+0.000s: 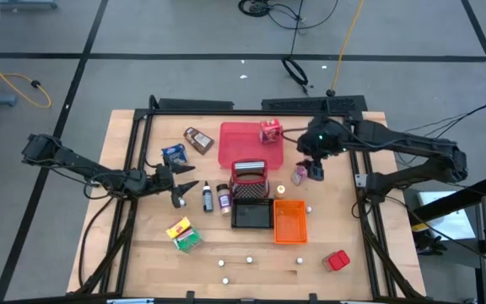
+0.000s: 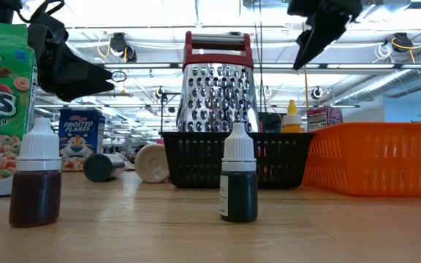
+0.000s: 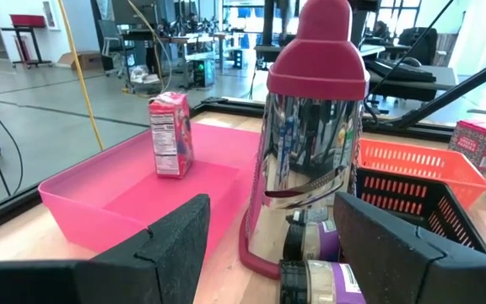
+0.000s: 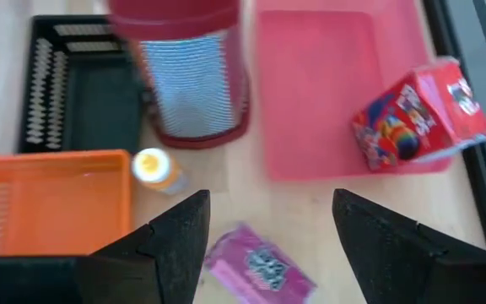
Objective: Pick & Place Kitchen Items
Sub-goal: Put the purple cereal box into the red bin
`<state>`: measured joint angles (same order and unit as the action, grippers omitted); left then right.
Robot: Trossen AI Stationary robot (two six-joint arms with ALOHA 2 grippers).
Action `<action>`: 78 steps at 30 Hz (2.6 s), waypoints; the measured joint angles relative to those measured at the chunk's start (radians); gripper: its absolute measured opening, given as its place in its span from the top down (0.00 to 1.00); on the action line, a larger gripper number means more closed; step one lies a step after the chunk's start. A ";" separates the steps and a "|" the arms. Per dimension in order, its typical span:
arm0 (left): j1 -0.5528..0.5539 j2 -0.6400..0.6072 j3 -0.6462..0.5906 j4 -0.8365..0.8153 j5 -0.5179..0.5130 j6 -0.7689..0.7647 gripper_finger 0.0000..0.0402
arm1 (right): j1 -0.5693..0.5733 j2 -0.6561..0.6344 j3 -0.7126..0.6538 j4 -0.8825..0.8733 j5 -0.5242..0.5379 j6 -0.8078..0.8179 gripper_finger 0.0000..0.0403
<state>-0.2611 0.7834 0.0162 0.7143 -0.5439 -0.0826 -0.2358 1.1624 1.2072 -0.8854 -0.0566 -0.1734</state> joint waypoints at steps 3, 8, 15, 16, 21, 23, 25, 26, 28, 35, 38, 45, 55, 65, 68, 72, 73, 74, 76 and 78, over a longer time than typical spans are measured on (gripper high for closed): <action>0.000 0.000 0.000 0.000 0.000 0.000 0.36 | 0.035 -0.015 0.000 -0.027 0.000 0.000 0.40; 0.000 0.000 0.000 0.000 0.000 0.000 0.36 | 0.067 -0.023 0.000 -0.068 0.003 -0.011 0.40; 0.000 0.000 0.000 0.000 0.000 0.000 0.36 | 0.101 -0.021 -0.029 -0.085 0.004 -0.148 0.40; 0.000 0.000 0.000 0.000 -0.001 0.000 0.36 | 0.104 -0.021 -0.035 -0.086 0.008 -0.184 0.40; 0.000 0.000 0.000 0.000 -0.001 0.000 0.36 | 0.113 -0.021 -0.056 -0.086 0.070 -0.325 0.40; 0.000 0.000 0.000 0.000 -0.001 0.000 0.36 | 0.114 -0.022 -0.058 -0.084 0.096 -0.356 0.40; 0.000 0.000 0.000 0.000 -0.001 0.000 0.36 | 0.114 -0.022 -0.058 -0.085 0.114 -0.386 0.40; 0.000 0.000 0.000 0.000 -0.001 0.000 0.36 | 0.114 -0.021 -0.058 -0.084 0.114 -0.396 0.40; 0.000 0.000 0.000 0.000 -0.001 0.000 0.36 | 0.114 -0.021 -0.058 -0.085 0.114 -0.412 0.40; 0.000 0.000 0.000 -0.003 -0.008 0.000 0.36 | 0.114 -0.022 -0.058 -0.100 0.113 -0.423 0.40; 0.000 0.000 0.000 -0.003 -0.008 0.000 0.36 | 0.114 -0.021 -0.058 -0.102 0.112 -0.419 0.40; 0.000 0.000 0.000 -0.004 -0.008 0.000 0.36 | 0.114 -0.018 -0.060 -0.114 0.109 -0.419 0.40; 0.000 0.000 0.000 -0.004 -0.009 0.000 0.36 | 0.114 -0.018 -0.217 -0.006 0.110 -0.481 0.40; 0.000 0.000 0.000 -0.004 -0.009 0.000 0.36 | 0.114 -0.018 -0.253 0.091 0.111 -0.517 0.40; 0.000 0.000 0.000 -0.004 -0.009 0.000 0.36 | 0.114 -0.018 -0.253 0.089 0.110 -0.519 0.40; 0.000 0.000 0.000 -0.005 -0.009 0.000 0.36 | 0.114 -0.011 -0.256 0.098 0.109 -0.523 0.40; 0.000 0.000 0.000 -0.004 -0.009 0.000 0.36 | 0.114 -0.008 -0.262 0.105 0.109 -0.524 0.40; 0.000 0.000 0.000 -0.005 -0.009 0.000 0.36 | 0.114 -0.004 -0.270 0.108 0.109 -0.524 0.40; 0.000 0.000 0.000 -0.004 -0.009 0.000 0.36 | 0.114 0.003 -0.288 0.115 0.115 -0.541 0.40; 0.000 0.000 0.000 -0.005 -0.009 0.000 0.36 | 0.113 0.006 -0.305 0.138 0.141 -0.567 0.40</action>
<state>-0.2611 0.7834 0.0162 0.7095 -0.5526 -0.0822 -0.1224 1.1683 0.9020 -0.7476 0.0842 -0.7409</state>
